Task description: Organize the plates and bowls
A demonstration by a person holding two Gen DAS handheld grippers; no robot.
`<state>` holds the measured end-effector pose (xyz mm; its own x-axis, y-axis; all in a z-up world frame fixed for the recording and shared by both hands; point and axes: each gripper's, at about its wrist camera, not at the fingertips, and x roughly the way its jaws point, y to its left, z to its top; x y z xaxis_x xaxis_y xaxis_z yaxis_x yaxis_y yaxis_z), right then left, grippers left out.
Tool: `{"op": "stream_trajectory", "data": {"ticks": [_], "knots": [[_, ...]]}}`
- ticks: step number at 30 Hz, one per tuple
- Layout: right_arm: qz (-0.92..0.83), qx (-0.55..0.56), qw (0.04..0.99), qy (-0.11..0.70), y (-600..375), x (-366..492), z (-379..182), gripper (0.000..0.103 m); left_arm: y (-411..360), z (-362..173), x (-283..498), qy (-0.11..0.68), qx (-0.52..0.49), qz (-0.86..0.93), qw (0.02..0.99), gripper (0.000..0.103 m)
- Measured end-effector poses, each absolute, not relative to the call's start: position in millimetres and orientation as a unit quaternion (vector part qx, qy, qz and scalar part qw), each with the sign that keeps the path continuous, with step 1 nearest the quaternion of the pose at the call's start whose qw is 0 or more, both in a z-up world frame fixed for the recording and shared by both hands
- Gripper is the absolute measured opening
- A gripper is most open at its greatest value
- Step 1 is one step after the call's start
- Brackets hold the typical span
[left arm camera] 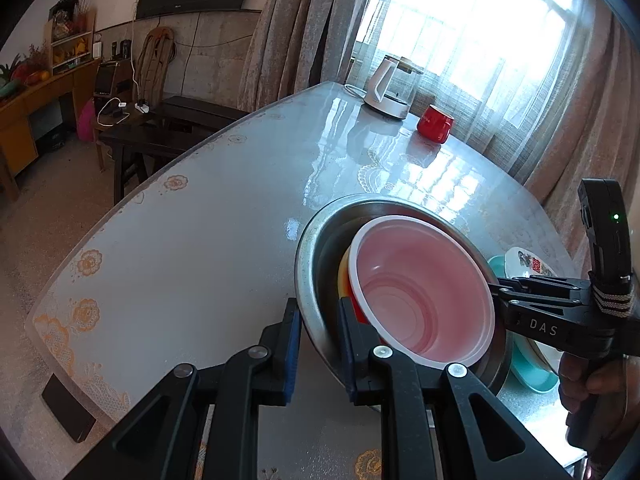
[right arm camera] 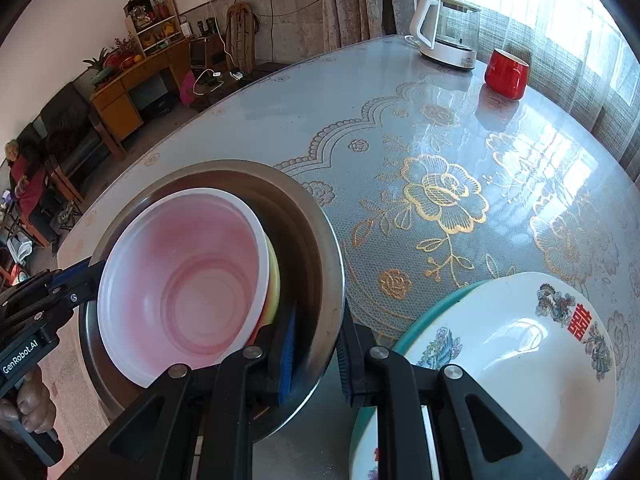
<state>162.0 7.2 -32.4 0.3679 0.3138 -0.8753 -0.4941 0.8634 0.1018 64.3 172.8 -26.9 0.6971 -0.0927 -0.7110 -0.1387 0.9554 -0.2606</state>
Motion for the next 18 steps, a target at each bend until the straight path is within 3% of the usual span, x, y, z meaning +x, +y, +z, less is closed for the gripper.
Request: {"op": "stream_trajectory", "data": {"ticks": [18], "knots": [[0.270,-0.033,0.828,0.491,-6,138,-18,0.019,171,-8,41,0.363,-0.143,0.017,0.920,0.017]]}}
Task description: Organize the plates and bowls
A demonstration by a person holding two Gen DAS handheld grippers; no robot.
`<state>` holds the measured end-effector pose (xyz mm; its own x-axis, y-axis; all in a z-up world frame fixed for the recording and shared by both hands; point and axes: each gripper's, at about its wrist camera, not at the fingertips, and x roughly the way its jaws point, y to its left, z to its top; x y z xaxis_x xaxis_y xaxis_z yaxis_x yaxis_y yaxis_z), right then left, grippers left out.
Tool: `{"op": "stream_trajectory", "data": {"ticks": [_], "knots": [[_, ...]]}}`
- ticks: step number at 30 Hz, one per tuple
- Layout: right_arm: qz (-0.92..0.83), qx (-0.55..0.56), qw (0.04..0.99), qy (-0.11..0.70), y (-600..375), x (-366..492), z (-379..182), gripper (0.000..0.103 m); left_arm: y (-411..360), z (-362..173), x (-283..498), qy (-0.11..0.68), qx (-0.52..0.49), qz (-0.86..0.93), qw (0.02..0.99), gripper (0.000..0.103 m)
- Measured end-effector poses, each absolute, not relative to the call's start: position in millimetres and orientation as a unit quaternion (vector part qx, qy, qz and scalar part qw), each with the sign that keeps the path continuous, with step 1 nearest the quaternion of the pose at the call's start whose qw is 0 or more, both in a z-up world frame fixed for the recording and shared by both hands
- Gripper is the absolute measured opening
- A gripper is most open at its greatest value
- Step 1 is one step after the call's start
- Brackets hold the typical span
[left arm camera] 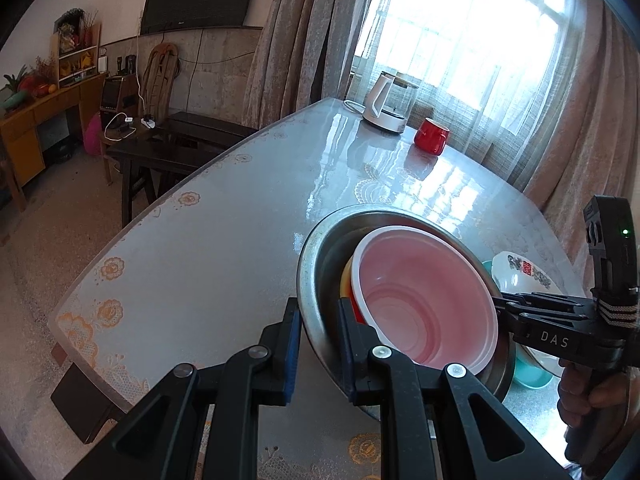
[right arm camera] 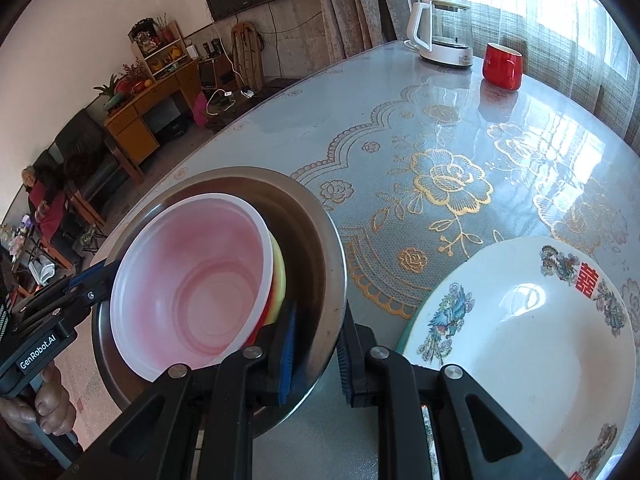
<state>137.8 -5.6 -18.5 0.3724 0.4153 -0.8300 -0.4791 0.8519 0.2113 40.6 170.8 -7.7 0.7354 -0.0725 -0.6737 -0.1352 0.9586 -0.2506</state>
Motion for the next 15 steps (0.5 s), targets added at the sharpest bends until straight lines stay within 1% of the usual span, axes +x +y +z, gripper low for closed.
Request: {"op": "stream_trajectory", "data": {"ticks": [15], "knots": [[0.277,0.033,0.841,0.463,-38,125,-4,0.019,155,10,41,0.349,-0.129,-0.008,0.928,0.017]]}}
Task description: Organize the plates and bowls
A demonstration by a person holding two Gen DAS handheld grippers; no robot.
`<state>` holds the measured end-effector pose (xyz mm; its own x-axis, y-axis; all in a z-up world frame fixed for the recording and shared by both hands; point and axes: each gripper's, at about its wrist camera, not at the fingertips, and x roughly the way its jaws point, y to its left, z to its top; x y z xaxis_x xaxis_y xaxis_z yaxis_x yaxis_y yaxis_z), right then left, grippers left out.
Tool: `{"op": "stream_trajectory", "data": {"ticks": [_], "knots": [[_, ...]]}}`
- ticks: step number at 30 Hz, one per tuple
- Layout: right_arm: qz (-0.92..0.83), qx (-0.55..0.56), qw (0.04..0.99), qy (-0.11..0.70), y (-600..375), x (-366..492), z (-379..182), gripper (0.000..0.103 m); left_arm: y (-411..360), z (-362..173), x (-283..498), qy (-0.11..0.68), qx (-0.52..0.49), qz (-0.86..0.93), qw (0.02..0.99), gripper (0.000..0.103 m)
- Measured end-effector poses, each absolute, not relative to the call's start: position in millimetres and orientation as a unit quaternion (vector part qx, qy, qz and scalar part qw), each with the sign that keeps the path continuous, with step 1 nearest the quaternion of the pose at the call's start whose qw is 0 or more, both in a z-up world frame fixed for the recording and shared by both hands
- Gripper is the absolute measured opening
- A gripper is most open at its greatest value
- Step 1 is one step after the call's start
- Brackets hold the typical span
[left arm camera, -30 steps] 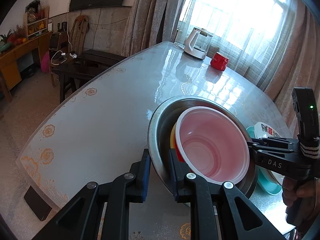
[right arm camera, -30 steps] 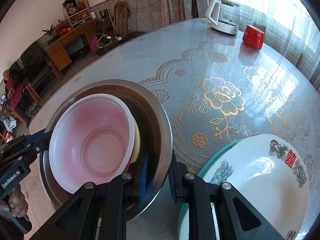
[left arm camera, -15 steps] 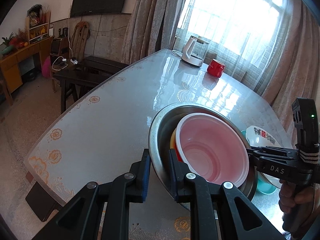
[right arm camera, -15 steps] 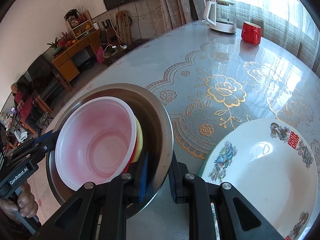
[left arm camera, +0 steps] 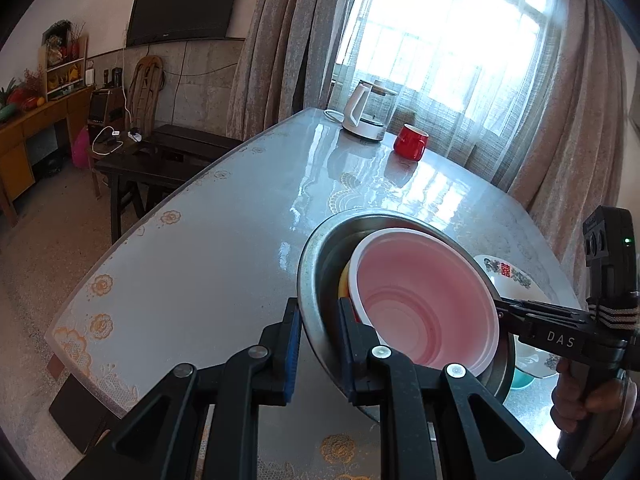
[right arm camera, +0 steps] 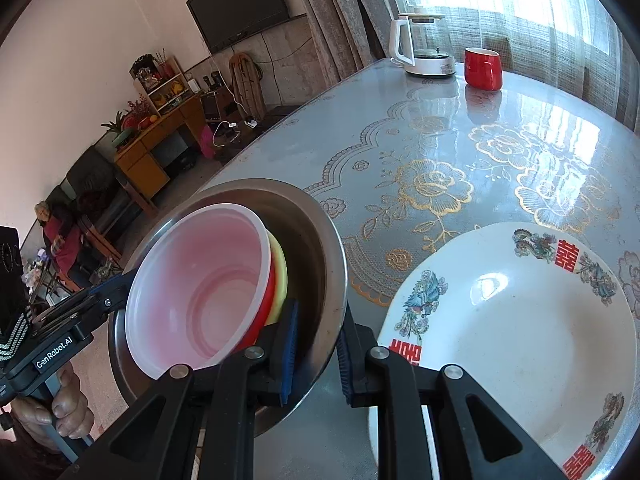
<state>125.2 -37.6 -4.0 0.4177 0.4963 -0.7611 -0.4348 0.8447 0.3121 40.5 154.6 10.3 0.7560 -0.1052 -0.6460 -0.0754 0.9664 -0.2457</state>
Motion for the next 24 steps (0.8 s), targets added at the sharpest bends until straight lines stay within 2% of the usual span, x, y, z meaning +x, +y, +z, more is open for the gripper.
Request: {"op": "stream_trajectory", "data": {"ticks": [24], "knots": [[0.184,0.143,0.889,0.394,-168,93,40,0.019,44,52,89,0.343,-0.082,-0.160,0.922,0.017]]}}
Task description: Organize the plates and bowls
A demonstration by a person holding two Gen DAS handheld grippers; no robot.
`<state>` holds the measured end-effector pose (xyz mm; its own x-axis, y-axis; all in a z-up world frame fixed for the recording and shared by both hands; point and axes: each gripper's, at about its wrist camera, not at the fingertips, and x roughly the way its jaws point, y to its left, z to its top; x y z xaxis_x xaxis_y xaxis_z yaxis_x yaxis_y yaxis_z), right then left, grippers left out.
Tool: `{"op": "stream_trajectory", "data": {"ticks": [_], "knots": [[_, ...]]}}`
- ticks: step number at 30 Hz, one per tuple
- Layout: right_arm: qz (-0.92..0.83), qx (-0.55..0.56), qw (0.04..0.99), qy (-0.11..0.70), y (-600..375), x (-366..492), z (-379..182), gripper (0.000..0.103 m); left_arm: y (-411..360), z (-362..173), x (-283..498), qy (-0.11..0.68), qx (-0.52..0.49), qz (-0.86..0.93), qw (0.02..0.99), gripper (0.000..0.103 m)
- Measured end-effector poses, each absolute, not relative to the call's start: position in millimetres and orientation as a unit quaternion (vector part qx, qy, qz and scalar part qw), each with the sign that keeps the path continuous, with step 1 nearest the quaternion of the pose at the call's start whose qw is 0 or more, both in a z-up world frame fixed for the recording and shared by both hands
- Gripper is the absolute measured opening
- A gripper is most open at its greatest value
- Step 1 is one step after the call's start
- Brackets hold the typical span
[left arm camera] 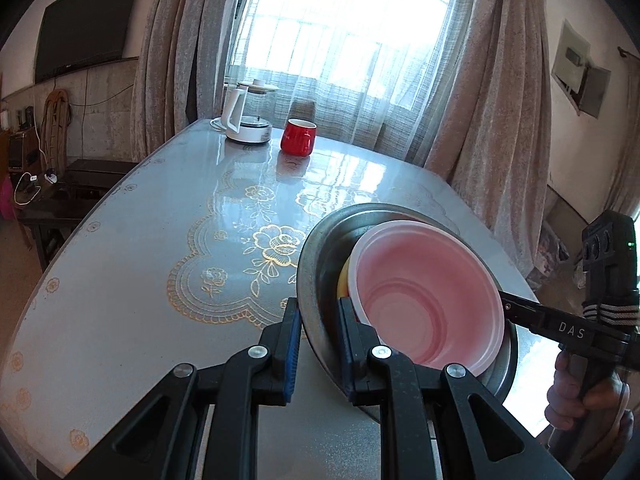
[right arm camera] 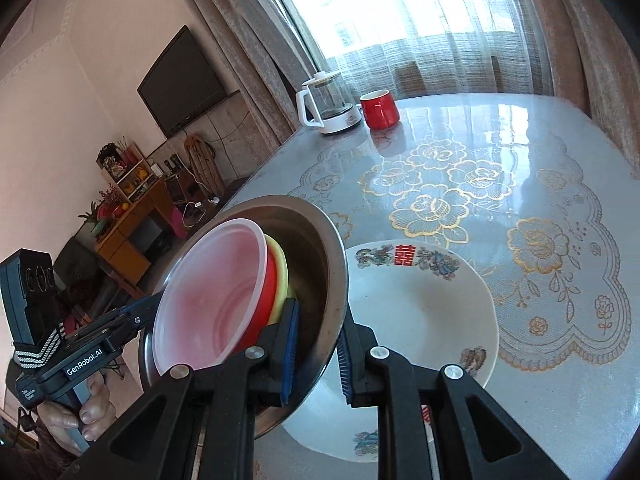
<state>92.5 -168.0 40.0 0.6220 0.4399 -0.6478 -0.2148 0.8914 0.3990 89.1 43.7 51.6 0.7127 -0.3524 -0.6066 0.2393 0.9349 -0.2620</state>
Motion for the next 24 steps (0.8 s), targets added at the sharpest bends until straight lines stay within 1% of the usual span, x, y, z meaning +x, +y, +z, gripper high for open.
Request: {"op": "stream_trajectory", "data": {"ticks": [6,10,19,24], "knots": [[0.153,0.169,0.892,0.391,-201,90,38,0.019,15,43,107,0.372,-0.083,-0.191,0.905,0.018],[0.131,0.182,0.888,0.401,-214,94,27,0.019,2,34,115,0.386,-0.078,-0.195,0.898,0.018],[0.106,0.209,0.872,0.429,-229,103,-3,0.019,-8,8,134,0.426,-0.084,-0.191,0.881,0.018],[0.101,0.203,0.873,0.431,-229,103,-8,0.019,-8,2,134,0.429,-0.081,-0.187,0.880,0.018]]}}
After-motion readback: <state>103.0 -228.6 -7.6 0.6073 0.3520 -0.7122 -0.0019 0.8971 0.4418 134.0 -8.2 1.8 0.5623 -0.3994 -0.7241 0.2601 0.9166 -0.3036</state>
